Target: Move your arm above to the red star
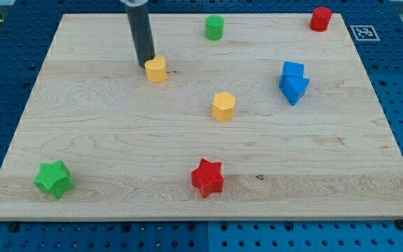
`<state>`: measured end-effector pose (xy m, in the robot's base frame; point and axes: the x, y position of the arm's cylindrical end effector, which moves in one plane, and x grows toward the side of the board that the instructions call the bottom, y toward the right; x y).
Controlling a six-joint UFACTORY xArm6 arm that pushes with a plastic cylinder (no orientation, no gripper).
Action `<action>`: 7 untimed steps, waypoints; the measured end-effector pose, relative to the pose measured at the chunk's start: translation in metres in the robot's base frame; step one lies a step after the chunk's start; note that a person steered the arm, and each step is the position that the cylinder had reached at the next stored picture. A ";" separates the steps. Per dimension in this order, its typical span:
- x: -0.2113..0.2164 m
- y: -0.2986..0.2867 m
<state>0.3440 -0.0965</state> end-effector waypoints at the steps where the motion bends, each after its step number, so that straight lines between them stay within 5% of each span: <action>1: 0.014 0.018; 7: 0.073 0.075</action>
<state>0.4165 -0.0212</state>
